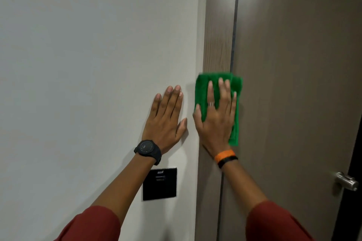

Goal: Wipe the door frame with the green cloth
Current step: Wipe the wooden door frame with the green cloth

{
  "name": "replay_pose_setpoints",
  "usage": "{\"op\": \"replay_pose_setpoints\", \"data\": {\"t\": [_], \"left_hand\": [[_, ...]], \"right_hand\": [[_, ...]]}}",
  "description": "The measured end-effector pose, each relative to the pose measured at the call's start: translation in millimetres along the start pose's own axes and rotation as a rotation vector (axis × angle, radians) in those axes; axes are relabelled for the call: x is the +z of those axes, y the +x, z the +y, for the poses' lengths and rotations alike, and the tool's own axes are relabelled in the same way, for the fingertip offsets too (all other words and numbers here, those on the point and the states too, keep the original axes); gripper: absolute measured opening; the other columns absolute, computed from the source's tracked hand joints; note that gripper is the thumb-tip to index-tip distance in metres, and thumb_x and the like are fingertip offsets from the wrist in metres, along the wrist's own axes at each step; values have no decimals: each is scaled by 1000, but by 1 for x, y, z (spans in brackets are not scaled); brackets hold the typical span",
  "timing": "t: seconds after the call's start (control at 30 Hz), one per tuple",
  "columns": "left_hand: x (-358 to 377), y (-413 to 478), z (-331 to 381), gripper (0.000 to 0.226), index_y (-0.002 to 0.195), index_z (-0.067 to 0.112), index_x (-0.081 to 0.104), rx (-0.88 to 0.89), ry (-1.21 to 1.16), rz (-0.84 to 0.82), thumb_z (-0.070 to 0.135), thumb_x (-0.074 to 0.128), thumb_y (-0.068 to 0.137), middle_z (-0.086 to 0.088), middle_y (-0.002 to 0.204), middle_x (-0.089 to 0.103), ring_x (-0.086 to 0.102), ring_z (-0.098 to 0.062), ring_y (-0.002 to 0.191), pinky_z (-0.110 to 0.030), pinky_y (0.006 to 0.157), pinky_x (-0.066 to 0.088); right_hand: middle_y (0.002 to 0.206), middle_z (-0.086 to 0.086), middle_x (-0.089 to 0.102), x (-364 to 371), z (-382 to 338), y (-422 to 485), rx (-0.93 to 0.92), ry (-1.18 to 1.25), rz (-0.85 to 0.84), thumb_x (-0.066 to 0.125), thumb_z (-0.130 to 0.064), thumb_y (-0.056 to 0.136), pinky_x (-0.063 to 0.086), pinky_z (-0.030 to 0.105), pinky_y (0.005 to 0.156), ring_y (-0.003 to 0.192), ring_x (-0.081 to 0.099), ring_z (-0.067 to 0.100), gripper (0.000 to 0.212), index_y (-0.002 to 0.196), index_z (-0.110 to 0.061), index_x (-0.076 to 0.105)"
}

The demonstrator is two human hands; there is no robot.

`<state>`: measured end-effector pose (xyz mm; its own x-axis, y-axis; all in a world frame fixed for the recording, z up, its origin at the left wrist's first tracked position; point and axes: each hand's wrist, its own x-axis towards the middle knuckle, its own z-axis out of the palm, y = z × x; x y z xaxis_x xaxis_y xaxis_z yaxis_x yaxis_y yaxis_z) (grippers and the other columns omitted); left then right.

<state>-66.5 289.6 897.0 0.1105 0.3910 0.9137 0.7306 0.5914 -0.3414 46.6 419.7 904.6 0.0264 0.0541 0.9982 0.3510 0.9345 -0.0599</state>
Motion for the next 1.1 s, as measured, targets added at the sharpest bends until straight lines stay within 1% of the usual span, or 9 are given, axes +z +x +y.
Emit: {"op": "replay_pose_setpoints", "data": {"t": [0.17,0.27,0.43,0.57,0.7,0.8,0.93,1.0,1.1], "left_hand": [[1,0,-1,78,163,3,6,0,2,-3,42,36,104,-14,173,4,3,-29,160,-48,130,1],[0,0,-1,78,163,3,5,1,-1,-2,42,36,103,-14,173,4,2,-29,160,-47,130,1],[0,-2,1,78,163,3,5,10,25,0,42,35,103,-15,173,5,2,-30,160,-48,130,0],[-1,-1,1,77,163,3,7,3,22,-6,44,34,104,-15,173,6,3,-30,160,-48,130,1],[-1,0,1,77,164,4,6,4,17,-1,43,34,103,-14,173,4,3,-29,160,-47,130,-1],[-1,0,0,78,164,5,6,-1,10,-2,43,36,102,-12,173,2,2,-28,160,-46,130,-3],[-3,0,-1,77,164,4,7,11,6,-7,42,36,103,-13,173,6,3,-29,160,-46,130,-3],[-3,-1,-2,77,163,3,8,18,1,-21,41,36,103,-14,173,7,3,-29,160,-47,130,-3],[-4,-4,-1,78,163,2,8,13,-2,-34,40,37,102,-15,173,8,4,-30,160,-47,130,-3]], "right_hand": [[171,14,25,5,-5,30,33,-3,32,42,-42,106,11,51,133,161,15,29,64,162,-14,29],[174,13,15,3,-5,-40,64,-7,-44,38,-44,108,7,52,133,162,10,30,67,165,-15,20],[176,8,4,-3,-2,-158,55,-26,-159,52,-39,98,5,52,133,162,9,30,83,166,-20,9],[174,11,9,-7,-4,-94,22,-7,-130,48,-41,100,8,51,133,162,7,28,78,165,-17,13],[170,19,27,-1,-4,54,40,65,-7,48,-42,101,18,55,131,159,19,34,69,161,-10,33],[165,21,34,2,-7,100,83,72,48,54,-39,100,28,58,127,157,25,35,65,158,-11,39],[164,18,36,0,-6,24,98,96,34,52,-40,104,28,58,127,158,23,34,63,158,-10,38],[172,13,22,-6,-3,-54,88,94,-71,43,-44,107,18,57,131,161,14,32,65,163,-13,28],[176,4,2,-22,-1,-170,33,37,-223,32,-47,109,20,61,126,163,4,28,67,166,-20,11]]}}
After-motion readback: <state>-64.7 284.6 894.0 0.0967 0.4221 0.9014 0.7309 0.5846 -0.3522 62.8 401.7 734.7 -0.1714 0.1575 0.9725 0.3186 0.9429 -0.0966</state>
